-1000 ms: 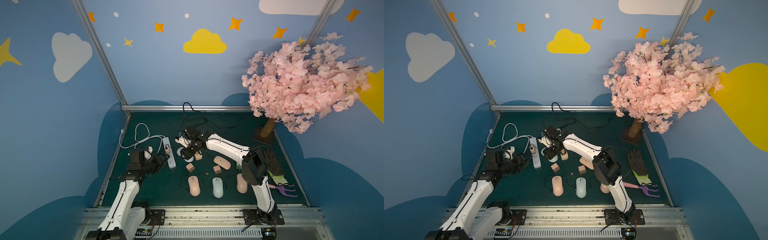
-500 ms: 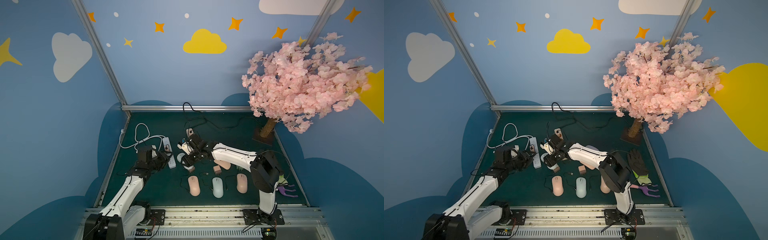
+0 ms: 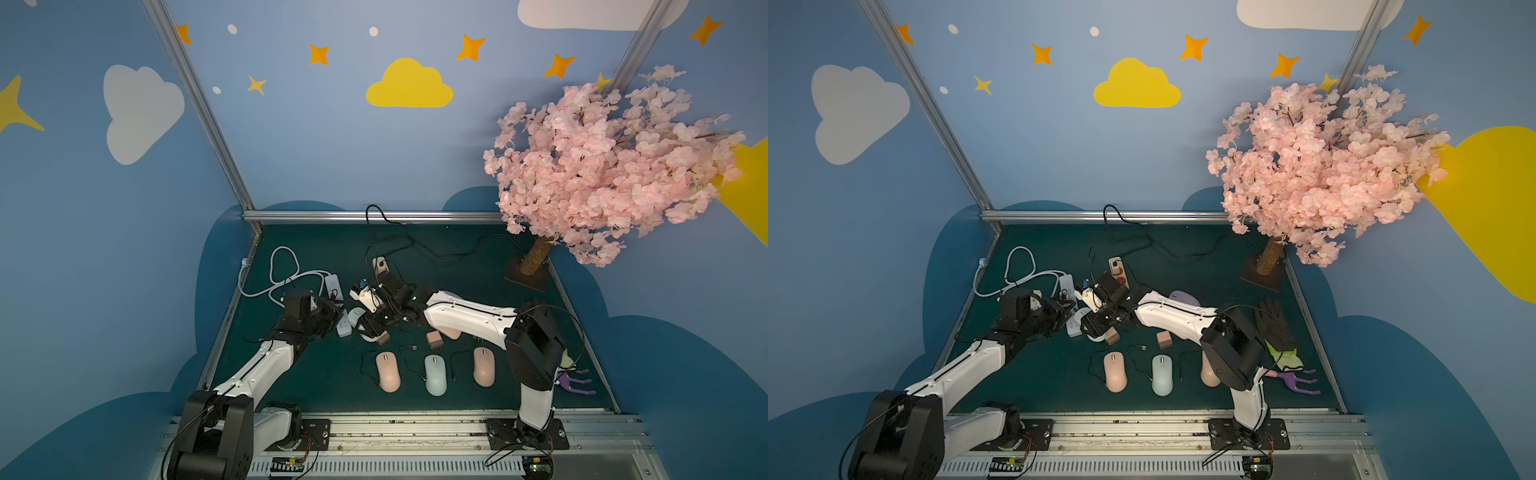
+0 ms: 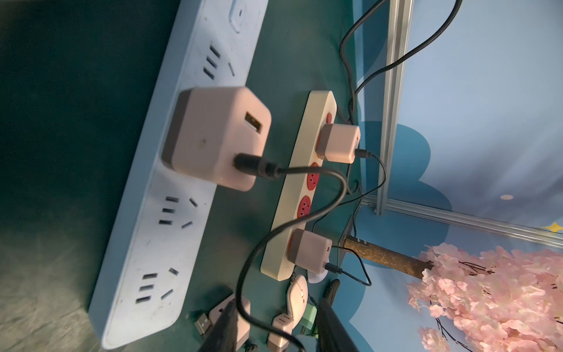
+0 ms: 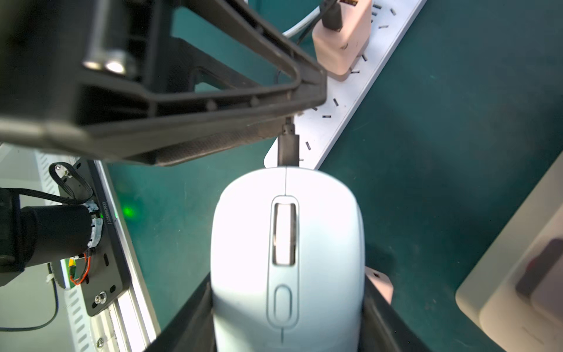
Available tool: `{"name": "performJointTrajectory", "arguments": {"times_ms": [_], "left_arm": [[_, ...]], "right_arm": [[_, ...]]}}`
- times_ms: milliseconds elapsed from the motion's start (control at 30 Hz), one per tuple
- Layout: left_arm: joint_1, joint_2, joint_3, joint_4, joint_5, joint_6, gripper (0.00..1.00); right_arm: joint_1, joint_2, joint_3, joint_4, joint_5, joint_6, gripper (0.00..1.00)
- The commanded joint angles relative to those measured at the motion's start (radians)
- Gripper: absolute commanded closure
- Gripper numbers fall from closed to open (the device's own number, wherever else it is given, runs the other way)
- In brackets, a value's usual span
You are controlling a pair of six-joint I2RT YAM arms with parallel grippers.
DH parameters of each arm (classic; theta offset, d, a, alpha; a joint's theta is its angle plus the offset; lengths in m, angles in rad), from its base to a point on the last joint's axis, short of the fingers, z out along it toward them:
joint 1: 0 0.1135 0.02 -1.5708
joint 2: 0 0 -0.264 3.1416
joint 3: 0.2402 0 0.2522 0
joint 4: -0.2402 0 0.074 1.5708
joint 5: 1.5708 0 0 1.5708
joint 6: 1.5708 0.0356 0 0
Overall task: Unplug the wireless mouse
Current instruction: Remove the power cord from the mouse.
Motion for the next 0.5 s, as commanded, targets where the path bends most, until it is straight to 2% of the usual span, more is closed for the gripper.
{"name": "performJointTrajectory", "arguments": {"times_ms": [0, 467], "left_arm": [[-0.004, 0.018, 0.031, 0.044, 0.002, -0.009, 0.63], [-0.004, 0.018, 0.062, 0.008, -0.003, 0.018, 0.96]], "right_arm": [[0.007, -0.058, -0.016, 0.024, -0.009, 0.008, 0.82], [0.021, -0.070, -0.040, 0.005, 0.009, 0.010, 0.82]]}}
